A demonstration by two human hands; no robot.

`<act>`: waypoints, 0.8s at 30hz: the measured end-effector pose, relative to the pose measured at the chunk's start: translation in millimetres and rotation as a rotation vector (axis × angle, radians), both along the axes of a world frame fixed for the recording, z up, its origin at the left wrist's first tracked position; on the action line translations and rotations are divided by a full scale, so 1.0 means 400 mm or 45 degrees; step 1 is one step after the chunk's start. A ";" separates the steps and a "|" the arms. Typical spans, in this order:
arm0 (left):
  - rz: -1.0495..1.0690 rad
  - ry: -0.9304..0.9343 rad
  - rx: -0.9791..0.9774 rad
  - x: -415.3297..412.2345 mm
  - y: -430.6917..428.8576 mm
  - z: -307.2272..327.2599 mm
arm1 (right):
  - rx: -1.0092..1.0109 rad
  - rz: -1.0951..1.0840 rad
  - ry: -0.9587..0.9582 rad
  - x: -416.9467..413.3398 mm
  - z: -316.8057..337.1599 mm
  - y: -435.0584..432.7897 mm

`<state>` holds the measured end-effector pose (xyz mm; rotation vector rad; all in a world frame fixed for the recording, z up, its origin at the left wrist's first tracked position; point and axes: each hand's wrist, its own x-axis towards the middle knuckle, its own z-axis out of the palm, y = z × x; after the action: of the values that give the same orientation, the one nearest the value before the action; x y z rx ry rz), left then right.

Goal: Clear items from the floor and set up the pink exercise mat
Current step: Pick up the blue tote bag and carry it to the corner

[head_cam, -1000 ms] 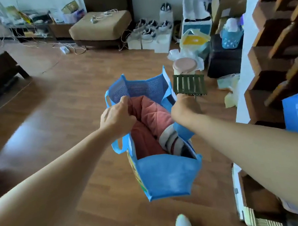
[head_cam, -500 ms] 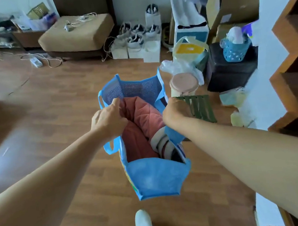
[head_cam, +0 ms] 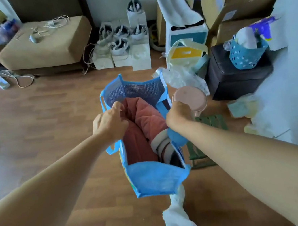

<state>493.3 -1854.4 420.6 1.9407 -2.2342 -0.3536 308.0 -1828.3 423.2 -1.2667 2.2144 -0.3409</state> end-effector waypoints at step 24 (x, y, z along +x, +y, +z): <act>-0.148 -0.033 -0.122 -0.184 -0.889 -0.937 | -0.135 -0.225 -0.023 -0.172 -0.937 -0.851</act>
<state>419.7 -2210.2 46.0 1.7835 -2.3409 -0.2325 239.2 -2168.7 48.4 -1.1182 2.3254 -0.5418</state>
